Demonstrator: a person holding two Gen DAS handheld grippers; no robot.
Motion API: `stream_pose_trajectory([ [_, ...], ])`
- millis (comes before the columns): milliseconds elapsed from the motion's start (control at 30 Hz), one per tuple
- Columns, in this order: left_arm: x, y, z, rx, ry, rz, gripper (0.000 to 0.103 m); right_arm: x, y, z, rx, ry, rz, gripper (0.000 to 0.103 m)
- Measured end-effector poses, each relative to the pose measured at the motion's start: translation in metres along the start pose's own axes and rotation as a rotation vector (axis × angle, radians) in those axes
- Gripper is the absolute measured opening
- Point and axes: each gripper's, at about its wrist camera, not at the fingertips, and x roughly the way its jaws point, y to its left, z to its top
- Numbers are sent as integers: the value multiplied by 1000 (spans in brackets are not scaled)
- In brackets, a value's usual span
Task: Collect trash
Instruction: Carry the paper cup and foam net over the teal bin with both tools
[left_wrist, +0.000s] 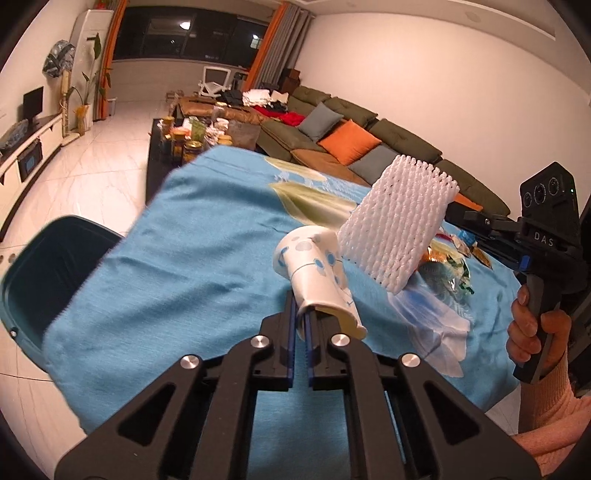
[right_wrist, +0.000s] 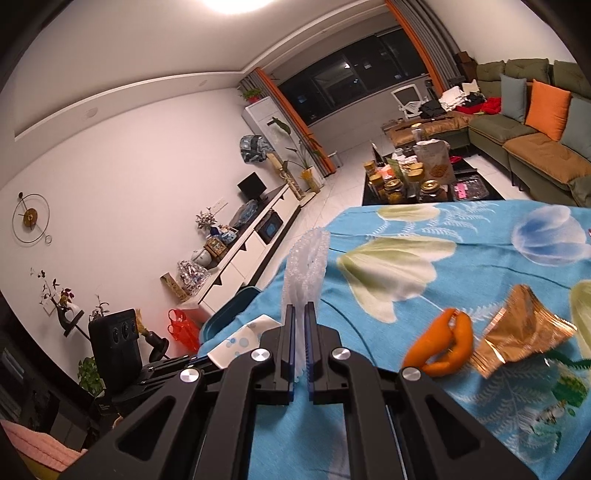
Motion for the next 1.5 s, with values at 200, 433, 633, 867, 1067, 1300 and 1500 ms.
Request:
stream_pose_trajectory([
  [200, -29, 17, 9, -15, -60, 70, 4, 15, 13, 11, -19, 1, 50, 4],
  [433, -60, 54, 15, -74, -107, 171, 4, 47, 30, 23, -20, 26, 110, 4],
  [633, -80, 84, 16, -123, -125, 250, 4, 81, 44, 29, -27, 62, 146, 4],
  [867, -96, 117, 15, -178, -129, 331, 4, 113, 59, 29, -30, 103, 180, 4],
  [1067, -108, 137, 14, -204, -139, 379, 4, 139, 76, 32, -34, 125, 212, 4],
  [1300, -117, 161, 15, -229, -148, 424, 4, 167, 90, 34, -48, 165, 226, 4],
  [1500, -113, 178, 11, -267, -130, 451, 4, 196, 102, 33, -54, 206, 215, 4],
])
